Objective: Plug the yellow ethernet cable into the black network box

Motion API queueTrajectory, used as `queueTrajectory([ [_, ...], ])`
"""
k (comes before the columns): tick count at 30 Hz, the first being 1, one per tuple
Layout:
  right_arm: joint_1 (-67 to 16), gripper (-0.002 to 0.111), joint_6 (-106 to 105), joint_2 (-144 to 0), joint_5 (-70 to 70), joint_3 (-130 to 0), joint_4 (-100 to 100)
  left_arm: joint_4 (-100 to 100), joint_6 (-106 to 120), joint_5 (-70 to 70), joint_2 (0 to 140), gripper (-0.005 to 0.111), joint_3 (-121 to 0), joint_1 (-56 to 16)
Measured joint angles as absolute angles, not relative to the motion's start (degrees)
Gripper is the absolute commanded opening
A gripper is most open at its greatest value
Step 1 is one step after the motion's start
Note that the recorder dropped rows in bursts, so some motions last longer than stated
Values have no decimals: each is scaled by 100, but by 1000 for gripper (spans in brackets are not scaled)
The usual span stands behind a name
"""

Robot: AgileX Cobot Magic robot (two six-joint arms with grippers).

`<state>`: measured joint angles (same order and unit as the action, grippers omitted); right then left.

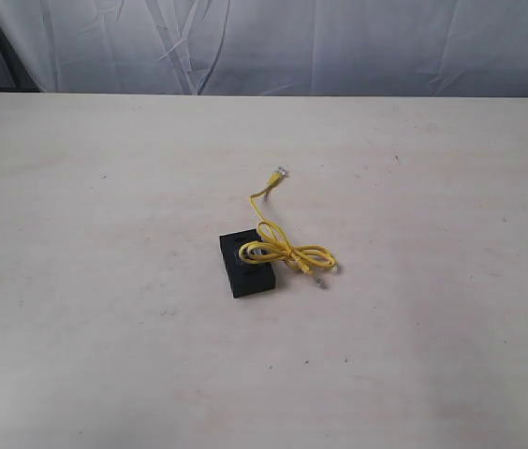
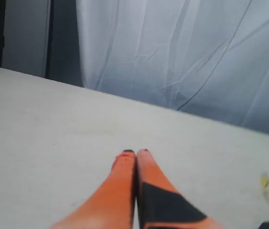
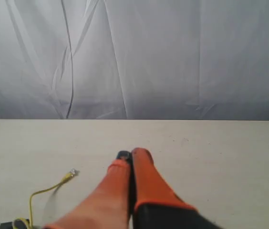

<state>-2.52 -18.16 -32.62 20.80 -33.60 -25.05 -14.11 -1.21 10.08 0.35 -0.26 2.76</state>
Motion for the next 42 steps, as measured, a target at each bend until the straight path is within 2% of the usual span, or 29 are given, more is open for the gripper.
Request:
queueTrajectory([
  [6,-252,-1,-2219,-3450,1923,-3511,-2450,-3058,-134,98,35,0,-26,276],
  [14,-571,-1,-3533,-5209,4108,-5132,-2535,-3200,-134,-181,35,0,-26,276],
  [30,-2552,-1,-6348,-9036,5972,-7673,-2584,-1700,-124,474,35,0,-26,276],
  [42,-3518,-1,-6854,-10936,5941,-8752,-2250,-1629,-115,545,35,0,-26,276],
])
